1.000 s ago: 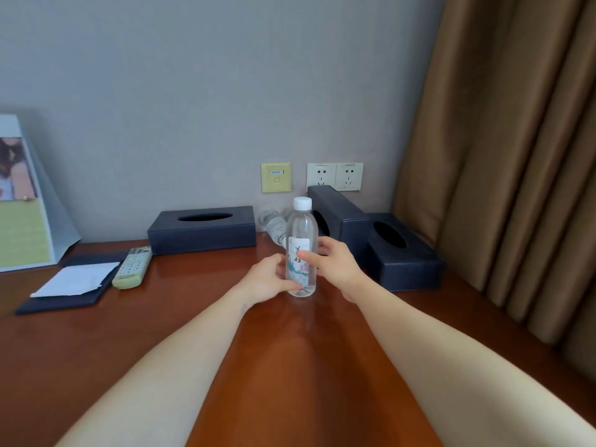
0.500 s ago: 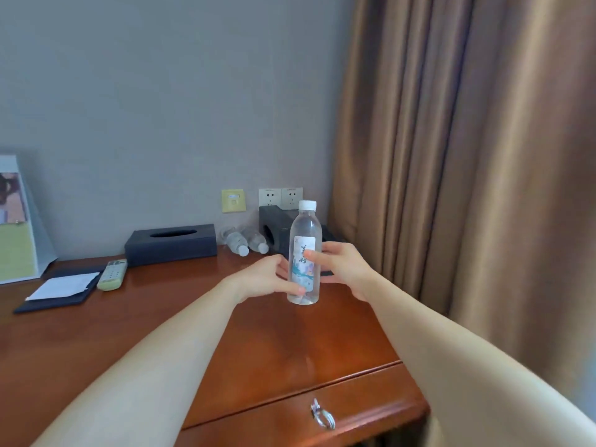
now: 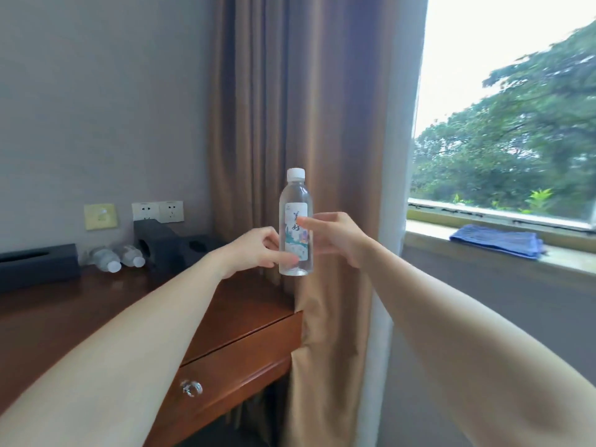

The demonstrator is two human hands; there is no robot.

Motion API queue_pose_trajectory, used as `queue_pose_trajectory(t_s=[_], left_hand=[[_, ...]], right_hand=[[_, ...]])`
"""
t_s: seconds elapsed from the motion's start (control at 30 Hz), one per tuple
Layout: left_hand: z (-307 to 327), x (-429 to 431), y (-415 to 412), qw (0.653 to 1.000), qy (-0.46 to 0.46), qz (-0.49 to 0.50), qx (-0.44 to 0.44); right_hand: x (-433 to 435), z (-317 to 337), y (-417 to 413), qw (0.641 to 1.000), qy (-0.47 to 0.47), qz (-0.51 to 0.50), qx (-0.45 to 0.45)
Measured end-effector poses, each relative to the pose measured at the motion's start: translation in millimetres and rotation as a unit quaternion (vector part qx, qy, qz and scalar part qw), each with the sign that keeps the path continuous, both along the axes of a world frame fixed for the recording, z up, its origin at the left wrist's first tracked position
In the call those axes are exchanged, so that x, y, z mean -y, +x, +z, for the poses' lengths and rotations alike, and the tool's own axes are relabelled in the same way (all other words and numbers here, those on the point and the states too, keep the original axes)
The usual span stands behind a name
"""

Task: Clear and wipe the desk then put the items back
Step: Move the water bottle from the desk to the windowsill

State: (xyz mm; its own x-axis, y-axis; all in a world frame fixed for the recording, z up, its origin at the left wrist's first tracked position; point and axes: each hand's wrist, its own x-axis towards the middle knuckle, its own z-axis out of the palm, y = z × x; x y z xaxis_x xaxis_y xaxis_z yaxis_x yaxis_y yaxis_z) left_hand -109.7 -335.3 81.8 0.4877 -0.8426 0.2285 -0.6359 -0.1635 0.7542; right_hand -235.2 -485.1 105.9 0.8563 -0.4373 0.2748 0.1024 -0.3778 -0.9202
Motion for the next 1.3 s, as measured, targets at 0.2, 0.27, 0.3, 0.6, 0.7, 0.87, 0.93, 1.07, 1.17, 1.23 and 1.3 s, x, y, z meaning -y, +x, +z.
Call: queue_pose_trajectory(t_s=[0.2,0.27,0.3,0.6,0.7,0.87,0.93,1.07,1.17,1.23,1.3], left_hand=[[16.0,78.4,-61.9,0.996,-0.059,-0.065,-0.011],[20.4,106.8,-83.3,0.992,-0.079,-0.093,-0.038],[23.3,121.0,-95.4,0.989,-0.086,-0.108,-0.051],[39.9,235.7,-192.4,0.972,-0.098,-0.208,-0.057],[38.6,268.4,-225.8,0.967,-0.104,-0.229,-0.049],[39.9,316.0,-273.0,0.960,-0.093,-0.265,-0.015],[40.3,332.3,-287.7,0.959,-0.095,-0.266,-0.002],[40.4,364.3,-304.3,0.961,-0.081,-0.264,0.029],[38.9,382.4,-313.6,0.961,-0.071,-0.264,0.045],[35.7,393.8,-316.6,0.961,-0.070,-0.263,0.046],[32.1,405.5,-317.1,0.960,-0.066,-0.267,0.045]], right_hand=[[50.0,22.0,-88.6,0.997,-0.013,-0.072,0.018],[68.4,28.6,-114.1,0.993,-0.011,-0.111,0.031],[78.3,32.1,-127.0,0.990,-0.010,-0.133,0.040],[143.3,48.2,-240.5,0.964,-0.009,-0.260,0.054],[159.7,47.3,-276.5,0.955,-0.003,-0.292,0.053],[186.1,43.0,-322.4,0.932,0.007,-0.355,0.078],[195.9,41.7,-335.4,0.922,0.001,-0.376,0.087],[218.2,36.5,-351.2,0.909,-0.021,-0.408,0.083],[237.5,33.1,-355.9,0.896,-0.056,-0.436,0.060],[251.0,29.8,-356.6,0.890,-0.070,-0.448,0.046],[264.8,25.1,-355.4,0.886,-0.078,-0.456,0.034]])
